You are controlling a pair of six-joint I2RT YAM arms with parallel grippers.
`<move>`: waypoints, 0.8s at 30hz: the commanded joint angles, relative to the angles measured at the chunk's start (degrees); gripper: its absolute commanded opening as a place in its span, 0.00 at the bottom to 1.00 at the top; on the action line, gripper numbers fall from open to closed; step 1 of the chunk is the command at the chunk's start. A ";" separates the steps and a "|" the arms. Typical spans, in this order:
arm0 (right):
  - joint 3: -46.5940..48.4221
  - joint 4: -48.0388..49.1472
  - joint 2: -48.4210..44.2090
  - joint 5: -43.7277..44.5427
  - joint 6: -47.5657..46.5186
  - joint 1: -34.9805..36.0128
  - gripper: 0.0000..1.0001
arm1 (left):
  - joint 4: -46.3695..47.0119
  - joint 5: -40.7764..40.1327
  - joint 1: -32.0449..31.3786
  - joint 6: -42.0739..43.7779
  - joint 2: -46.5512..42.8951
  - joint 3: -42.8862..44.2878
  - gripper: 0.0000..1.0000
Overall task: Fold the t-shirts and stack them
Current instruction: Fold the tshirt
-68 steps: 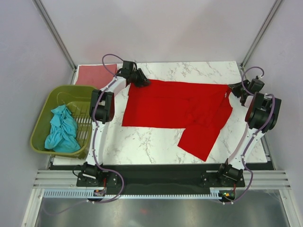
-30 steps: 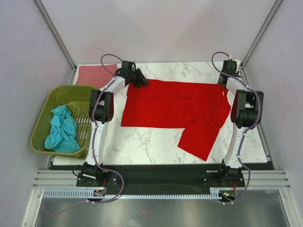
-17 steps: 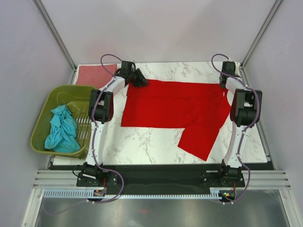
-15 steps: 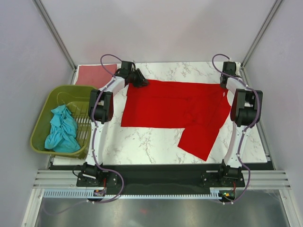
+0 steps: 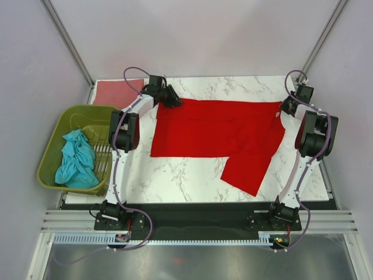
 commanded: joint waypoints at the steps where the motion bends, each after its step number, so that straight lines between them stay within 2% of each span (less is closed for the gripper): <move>1: -3.68 10.19 -1.86 -10.62 8.90 -4.12 0.00 | -7.57 -5.07 1.61 2.04 -0.27 -2.79 0.35; 5: -6.49 15.72 -2.03 -17.21 18.03 -7.10 0.00 | -7.83 -5.77 1.96 2.13 -0.89 -3.49 0.35; 8: -6.76 18.54 -1.07 -21.35 21.30 -7.81 0.00 | -7.92 -5.95 1.96 1.87 -0.80 -3.40 0.35; 12: -9.13 29.49 1.04 -27.15 32.26 -9.13 0.00 | -8.09 -6.21 1.96 1.78 -0.80 -3.58 0.35; 15: -9.49 34.61 3.67 -29.79 36.07 -9.13 0.00 | -8.27 -6.30 2.05 1.78 -0.89 -3.49 0.35; 20: -9.58 31.39 4.30 -28.13 34.24 -9.13 0.01 | -8.44 -6.21 2.05 1.78 -0.97 -3.67 0.35; 23: -8.88 27.88 4.03 -27.07 32.30 -9.13 0.12 | -8.45 -6.21 2.05 1.78 -0.89 -3.67 0.35; 24: -8.61 27.34 4.03 -26.81 32.04 -9.13 0.18 | -8.45 -6.12 1.97 1.69 -0.97 -3.67 0.35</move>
